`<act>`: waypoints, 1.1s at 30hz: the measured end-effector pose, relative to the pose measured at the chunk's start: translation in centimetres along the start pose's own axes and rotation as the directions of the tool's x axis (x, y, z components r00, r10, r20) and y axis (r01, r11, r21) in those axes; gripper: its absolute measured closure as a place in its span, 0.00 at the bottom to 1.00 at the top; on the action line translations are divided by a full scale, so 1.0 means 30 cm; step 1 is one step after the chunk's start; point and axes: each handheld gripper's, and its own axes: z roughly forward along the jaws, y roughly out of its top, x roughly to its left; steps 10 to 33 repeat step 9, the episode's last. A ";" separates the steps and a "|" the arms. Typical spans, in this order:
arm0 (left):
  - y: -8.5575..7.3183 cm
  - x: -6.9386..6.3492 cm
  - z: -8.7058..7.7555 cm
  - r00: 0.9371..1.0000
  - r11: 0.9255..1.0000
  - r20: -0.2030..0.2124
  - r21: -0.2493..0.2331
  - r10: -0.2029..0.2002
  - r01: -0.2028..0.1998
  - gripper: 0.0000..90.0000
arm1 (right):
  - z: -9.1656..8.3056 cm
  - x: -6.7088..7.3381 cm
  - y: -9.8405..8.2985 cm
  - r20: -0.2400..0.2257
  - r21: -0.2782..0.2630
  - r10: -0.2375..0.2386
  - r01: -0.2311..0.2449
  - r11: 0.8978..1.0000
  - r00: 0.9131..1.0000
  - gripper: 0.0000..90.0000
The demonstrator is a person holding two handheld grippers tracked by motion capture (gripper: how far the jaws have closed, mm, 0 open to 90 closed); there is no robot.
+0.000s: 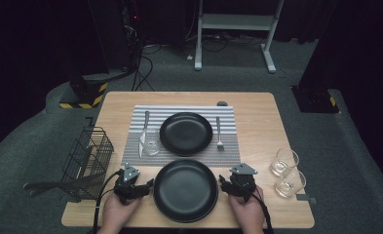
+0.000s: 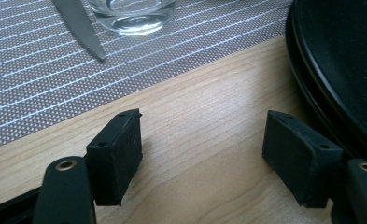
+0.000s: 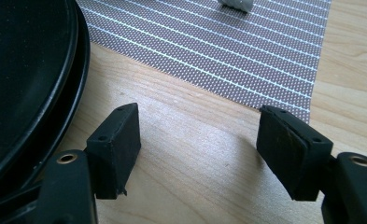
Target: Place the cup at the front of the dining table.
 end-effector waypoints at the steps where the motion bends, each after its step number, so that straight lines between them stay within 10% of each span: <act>1: 0.000 0.000 0.000 1.000 1.000 0.001 0.000 0.002 -0.002 0.32 | 0.000 -0.003 0.000 -0.013 0.005 0.010 -0.009 1.000 1.000 0.34; 33: 0.004 0.000 0.004 1.000 1.000 0.003 -0.001 0.006 -0.006 0.33 | 0.002 -0.008 0.000 -0.023 0.010 0.025 -0.025 1.000 0.999 0.34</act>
